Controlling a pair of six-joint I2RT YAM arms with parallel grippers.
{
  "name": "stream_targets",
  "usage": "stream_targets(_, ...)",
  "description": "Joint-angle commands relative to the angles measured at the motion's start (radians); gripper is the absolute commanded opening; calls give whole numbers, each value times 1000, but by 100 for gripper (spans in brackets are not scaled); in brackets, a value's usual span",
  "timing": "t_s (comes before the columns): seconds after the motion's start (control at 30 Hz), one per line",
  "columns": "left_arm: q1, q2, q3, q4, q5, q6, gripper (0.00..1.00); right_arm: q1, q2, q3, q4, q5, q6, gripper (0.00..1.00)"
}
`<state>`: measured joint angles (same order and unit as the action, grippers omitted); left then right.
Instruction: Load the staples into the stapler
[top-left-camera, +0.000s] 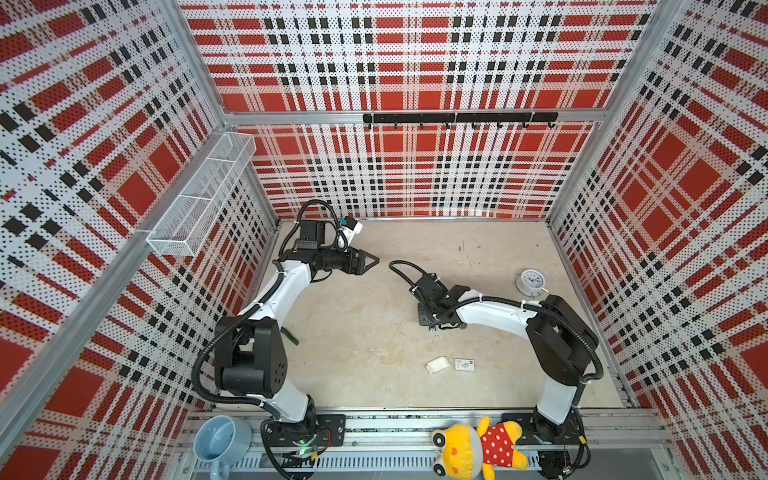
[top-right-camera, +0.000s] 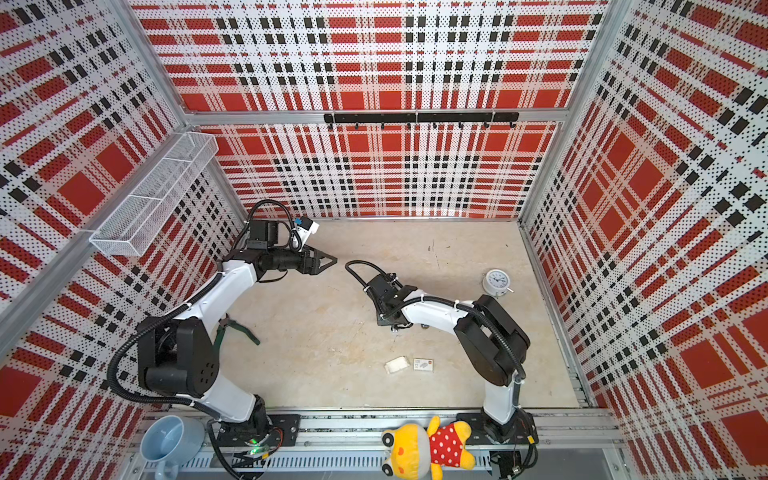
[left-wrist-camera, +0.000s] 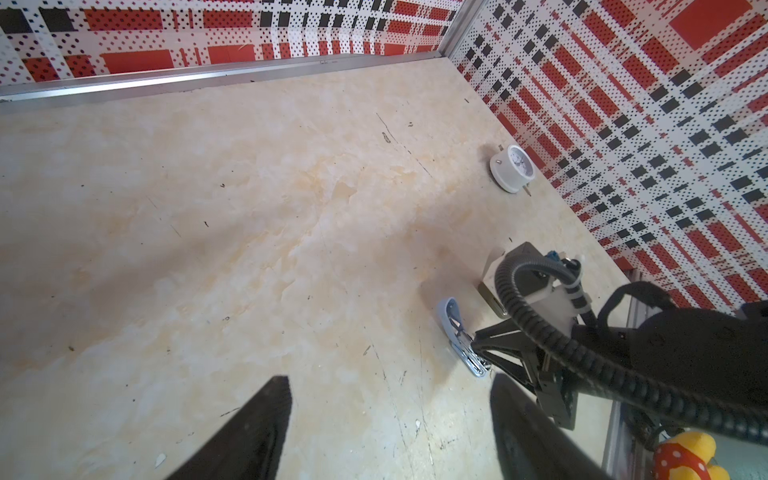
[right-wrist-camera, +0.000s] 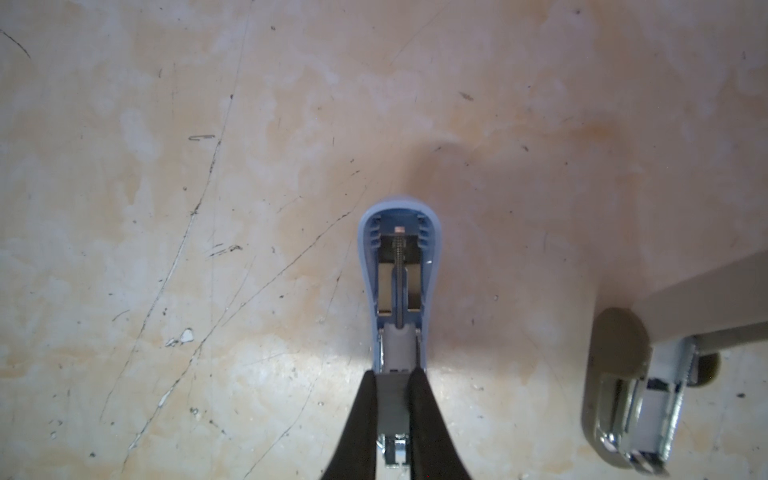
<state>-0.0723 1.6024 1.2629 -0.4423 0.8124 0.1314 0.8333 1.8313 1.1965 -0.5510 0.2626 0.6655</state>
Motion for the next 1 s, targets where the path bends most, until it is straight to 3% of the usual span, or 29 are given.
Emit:
stream_targets(0.0,11,2,18,-8,21,10,78,-4,-11,-14,12,5,8,4)
stream_targets(0.97,19,3,16,-12,28,16,78,-3,10,-13,22,-6,10,3)
